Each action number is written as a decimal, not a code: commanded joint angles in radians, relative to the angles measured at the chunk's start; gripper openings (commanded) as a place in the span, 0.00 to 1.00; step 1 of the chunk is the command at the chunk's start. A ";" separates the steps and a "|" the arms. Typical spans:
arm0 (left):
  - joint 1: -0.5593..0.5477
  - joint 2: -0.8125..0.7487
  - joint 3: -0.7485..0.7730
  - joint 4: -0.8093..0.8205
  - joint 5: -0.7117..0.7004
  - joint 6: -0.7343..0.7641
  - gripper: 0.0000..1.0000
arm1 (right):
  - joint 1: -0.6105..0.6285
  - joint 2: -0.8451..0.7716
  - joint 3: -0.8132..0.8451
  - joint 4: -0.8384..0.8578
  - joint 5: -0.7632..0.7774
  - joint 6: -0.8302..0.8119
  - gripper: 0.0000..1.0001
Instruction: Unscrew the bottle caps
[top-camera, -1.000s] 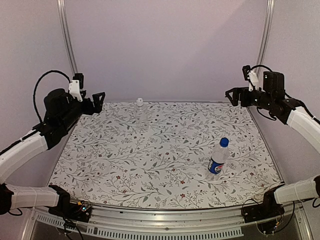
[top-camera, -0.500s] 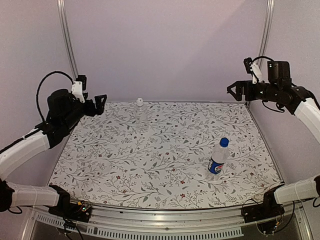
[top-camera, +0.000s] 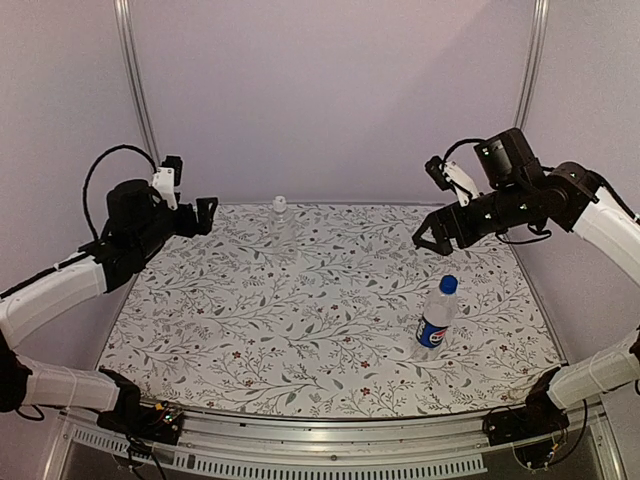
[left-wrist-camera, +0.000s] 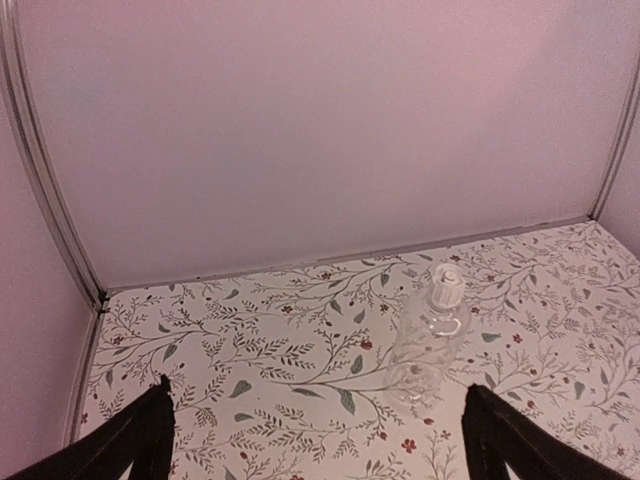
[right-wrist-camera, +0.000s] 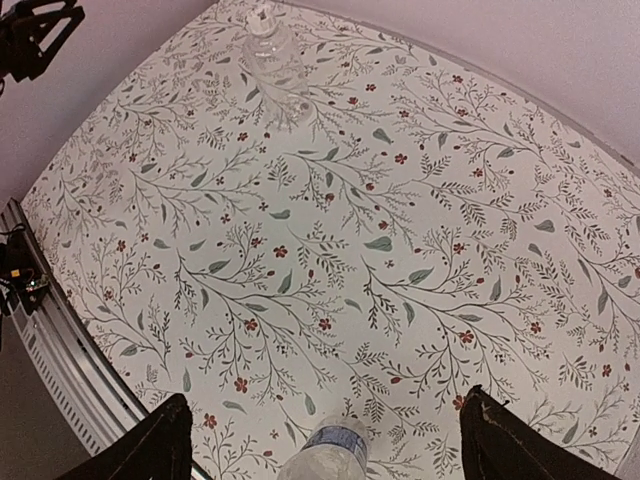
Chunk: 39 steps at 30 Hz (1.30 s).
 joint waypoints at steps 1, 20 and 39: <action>0.011 0.023 0.038 -0.014 0.003 0.002 1.00 | 0.066 0.025 -0.001 -0.131 0.080 0.060 0.88; 0.011 0.050 0.062 -0.046 0.014 0.001 1.00 | 0.121 -0.040 -0.135 -0.232 0.113 0.200 0.62; 0.007 0.051 0.074 -0.064 0.048 -0.002 1.00 | 0.130 -0.056 -0.096 -0.217 0.096 0.203 0.13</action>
